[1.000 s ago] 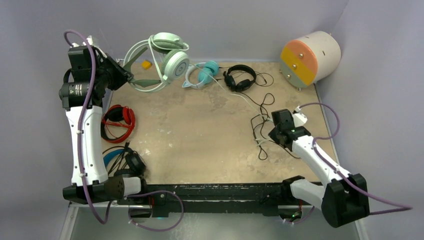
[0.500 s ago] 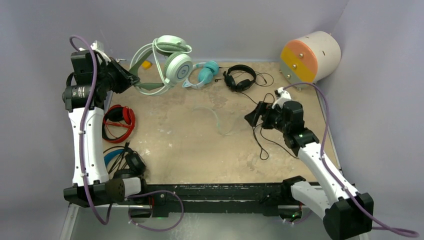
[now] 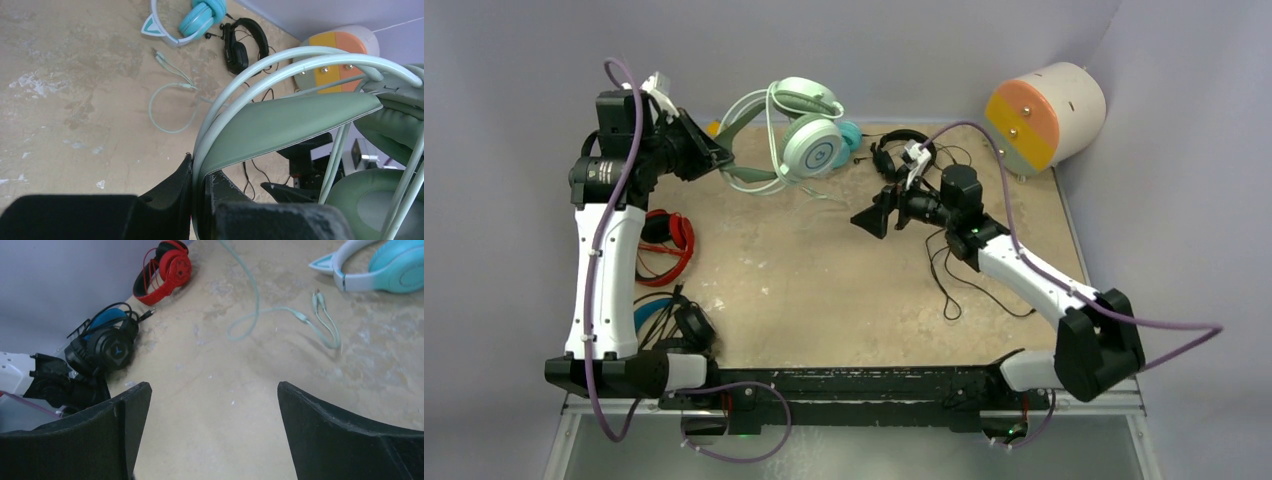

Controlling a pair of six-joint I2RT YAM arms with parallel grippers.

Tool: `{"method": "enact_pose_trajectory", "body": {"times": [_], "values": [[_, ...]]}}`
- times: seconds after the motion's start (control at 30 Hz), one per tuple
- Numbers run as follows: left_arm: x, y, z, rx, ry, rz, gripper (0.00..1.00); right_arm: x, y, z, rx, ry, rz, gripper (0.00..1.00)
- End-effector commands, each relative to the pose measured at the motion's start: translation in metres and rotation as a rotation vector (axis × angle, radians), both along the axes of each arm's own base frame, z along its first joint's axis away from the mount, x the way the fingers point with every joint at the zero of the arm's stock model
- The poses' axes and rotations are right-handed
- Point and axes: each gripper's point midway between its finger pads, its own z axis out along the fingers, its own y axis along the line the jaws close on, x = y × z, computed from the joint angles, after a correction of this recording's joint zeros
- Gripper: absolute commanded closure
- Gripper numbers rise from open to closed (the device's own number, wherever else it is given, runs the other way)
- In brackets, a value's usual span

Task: Wrap the headphones
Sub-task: Wrap the headphones cable around the headphones.

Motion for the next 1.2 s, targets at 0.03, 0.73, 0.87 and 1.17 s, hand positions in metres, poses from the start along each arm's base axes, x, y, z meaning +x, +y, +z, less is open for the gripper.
{"method": "enact_pose_trajectory", "body": {"times": [0.03,0.73,0.87,1.17], "values": [[-0.004,-0.013,0.073,-0.062,-0.195,-0.054,1.00,0.019,0.032,0.048,0.124,-0.196,0.101,0.01],[-0.017,-0.031,0.123,-0.145,-0.277,-0.147,1.00,0.097,0.100,0.038,0.112,-0.281,0.027,0.02],[-0.017,-0.032,0.123,-0.153,-0.278,-0.156,1.00,0.106,0.117,0.017,0.094,-0.241,0.038,0.05],[-0.009,-0.032,0.111,-0.153,-0.252,-0.150,1.00,0.048,0.170,-0.042,0.146,-0.146,0.233,0.29]]}}
